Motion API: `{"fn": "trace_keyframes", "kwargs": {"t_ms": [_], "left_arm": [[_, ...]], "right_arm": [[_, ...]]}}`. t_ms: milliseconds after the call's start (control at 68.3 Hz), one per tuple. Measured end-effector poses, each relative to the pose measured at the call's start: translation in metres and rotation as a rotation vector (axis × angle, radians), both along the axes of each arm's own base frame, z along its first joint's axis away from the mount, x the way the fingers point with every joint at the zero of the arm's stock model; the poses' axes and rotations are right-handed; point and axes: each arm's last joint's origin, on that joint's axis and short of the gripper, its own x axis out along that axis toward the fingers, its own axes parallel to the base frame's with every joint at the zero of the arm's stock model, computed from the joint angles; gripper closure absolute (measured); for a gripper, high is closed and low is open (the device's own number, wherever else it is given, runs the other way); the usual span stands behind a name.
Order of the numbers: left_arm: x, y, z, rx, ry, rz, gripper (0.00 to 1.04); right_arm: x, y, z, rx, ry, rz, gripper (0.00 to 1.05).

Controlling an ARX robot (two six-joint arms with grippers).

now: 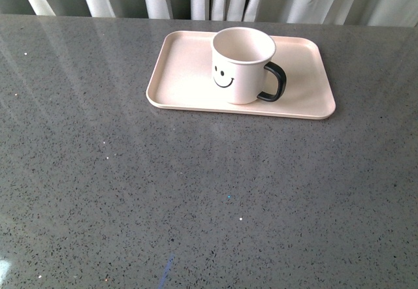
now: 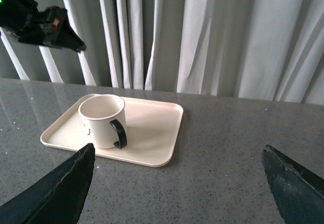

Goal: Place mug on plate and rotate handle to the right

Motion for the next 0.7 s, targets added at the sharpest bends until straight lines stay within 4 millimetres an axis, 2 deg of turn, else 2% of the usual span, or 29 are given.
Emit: {"fn": "trace_keyframes", "kwargs": {"t_ms": [59, 103, 176, 278, 396, 454, 557, 703], "left_arm": [[-0.012, 0.017, 0.005, 0.009, -0.236, 0.215, 0.26], [-0.029, 0.035, 0.006, -0.024, -0.392, 0.353, 0.35], [-0.063, 0.068, 0.004, -0.091, -0.544, 0.434, 0.51], [-0.101, 0.098, -0.012, -0.104, -0.577, 0.452, 0.70], [-0.139, 0.120, -0.037, -0.082, -0.532, 0.446, 0.94], [-0.154, 0.128, -0.042, -0.083, -0.526, 0.441, 1.04], [-0.180, 0.140, -0.048, -0.084, -0.530, 0.435, 1.03], [-0.206, 0.153, -0.056, -0.079, -0.525, 0.447, 1.03]], "right_arm": [[0.000, 0.000, 0.000, 0.000, 0.000, 0.000, 0.09], [0.000, 0.000, 0.000, 0.000, 0.000, 0.000, 0.09], [0.000, 0.000, 0.000, 0.000, 0.000, 0.000, 0.09], [0.000, 0.000, 0.000, 0.000, 0.000, 0.001, 0.09], [0.000, 0.000, 0.000, 0.000, 0.000, 0.000, 0.09], [0.000, 0.000, 0.000, 0.000, 0.000, 0.000, 0.09], [0.000, 0.000, 0.000, 0.000, 0.000, 0.000, 0.09], [0.000, 0.000, 0.000, 0.000, 0.000, 0.000, 0.09]]}}
